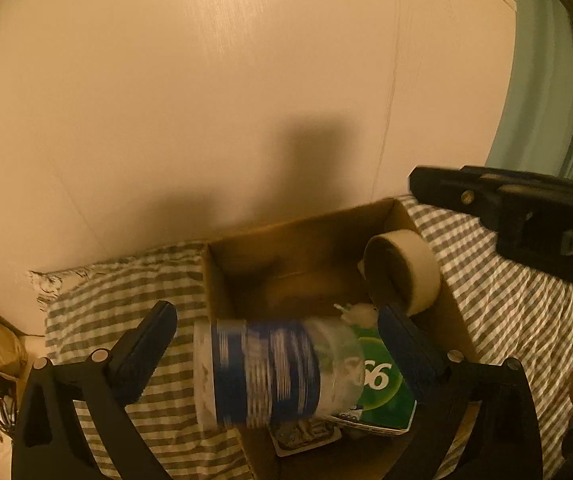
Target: Organize objects
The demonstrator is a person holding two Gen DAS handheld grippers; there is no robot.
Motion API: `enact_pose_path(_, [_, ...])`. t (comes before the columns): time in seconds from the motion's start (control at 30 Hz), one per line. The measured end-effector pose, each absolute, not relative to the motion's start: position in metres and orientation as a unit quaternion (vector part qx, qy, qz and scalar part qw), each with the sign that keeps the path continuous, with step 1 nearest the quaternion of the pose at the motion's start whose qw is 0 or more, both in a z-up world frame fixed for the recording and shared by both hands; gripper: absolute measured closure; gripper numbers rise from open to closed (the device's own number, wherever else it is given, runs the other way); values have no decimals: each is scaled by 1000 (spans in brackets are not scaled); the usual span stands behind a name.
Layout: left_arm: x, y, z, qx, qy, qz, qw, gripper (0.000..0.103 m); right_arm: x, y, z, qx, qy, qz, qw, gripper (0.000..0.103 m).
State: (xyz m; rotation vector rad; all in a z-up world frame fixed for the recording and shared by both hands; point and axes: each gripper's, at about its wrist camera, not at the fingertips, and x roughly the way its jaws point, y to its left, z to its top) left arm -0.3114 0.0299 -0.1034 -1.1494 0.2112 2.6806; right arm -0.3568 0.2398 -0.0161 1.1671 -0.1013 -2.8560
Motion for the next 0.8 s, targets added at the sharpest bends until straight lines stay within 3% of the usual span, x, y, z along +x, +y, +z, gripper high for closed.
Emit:
enact_pose_path(0.17, [-307, 20, -74, -376, 54, 920, 97, 0, -347, 246, 20, 356, -44, -933, 24, 47])
enact_pose_path(0.33, [-278, 18, -24, -347, 30, 934, 80, 0, -316, 250, 68, 320, -35, -947, 16, 26])
enact_pose_path(0.53, [-240, 5, 22, -318, 1, 946, 61, 0, -267, 248, 122, 281, -21, -959, -5, 13])
enact_pose_path(0.8, [-183, -19, 56, -288, -12, 957, 34, 0, -202, 249, 172, 246, -40, -968, -18, 10])
